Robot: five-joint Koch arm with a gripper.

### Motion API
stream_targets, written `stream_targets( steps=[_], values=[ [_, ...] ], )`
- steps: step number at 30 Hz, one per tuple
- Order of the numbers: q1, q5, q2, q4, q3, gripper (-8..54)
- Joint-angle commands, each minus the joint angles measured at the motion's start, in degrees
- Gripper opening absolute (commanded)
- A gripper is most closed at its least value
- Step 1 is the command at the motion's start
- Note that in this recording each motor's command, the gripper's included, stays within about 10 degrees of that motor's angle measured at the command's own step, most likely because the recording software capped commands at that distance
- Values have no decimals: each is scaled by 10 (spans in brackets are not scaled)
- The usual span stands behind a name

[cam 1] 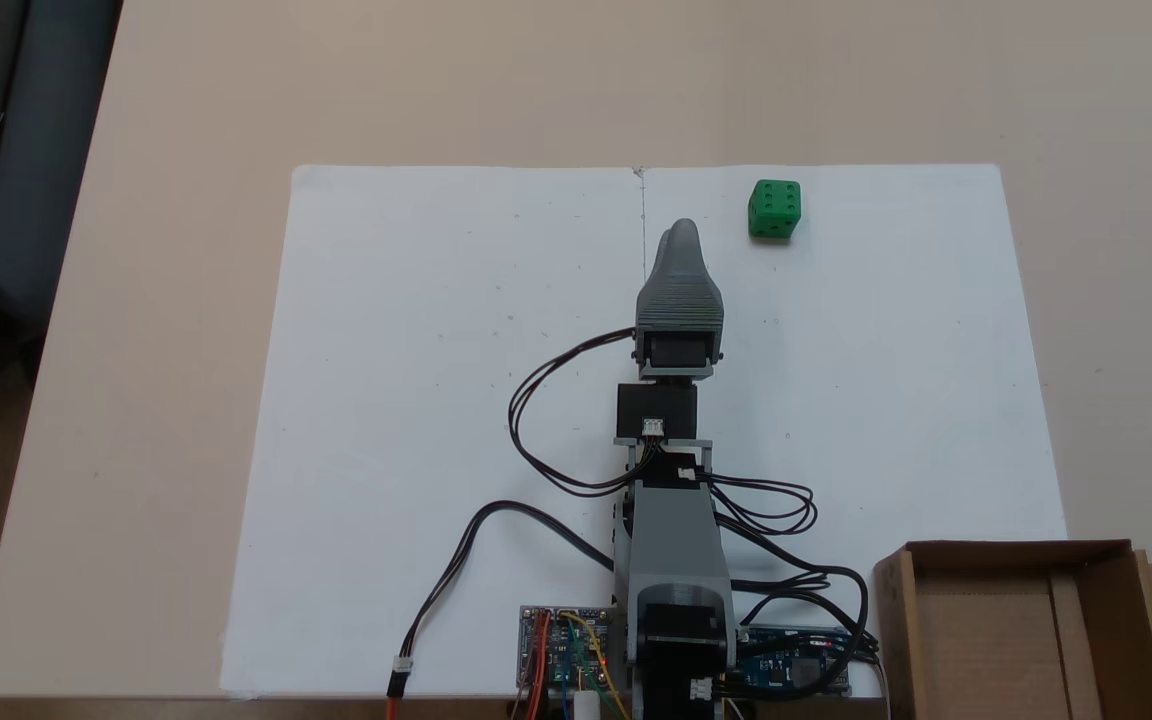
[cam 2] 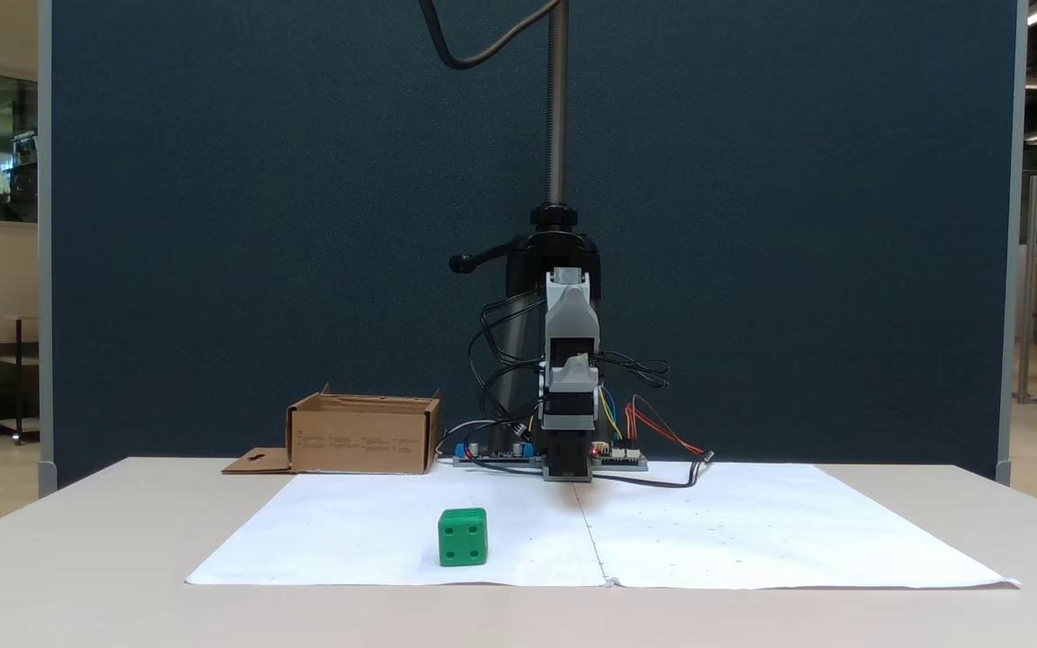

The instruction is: Grasp a green dice and put it in the bin.

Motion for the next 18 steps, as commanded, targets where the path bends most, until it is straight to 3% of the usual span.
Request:
stream_targets(
  steps=[1, 18],
  values=[
    [-2, 24, 62, 100, 38, 444],
    [-3, 24, 62, 144, 39, 444]
  ],
)
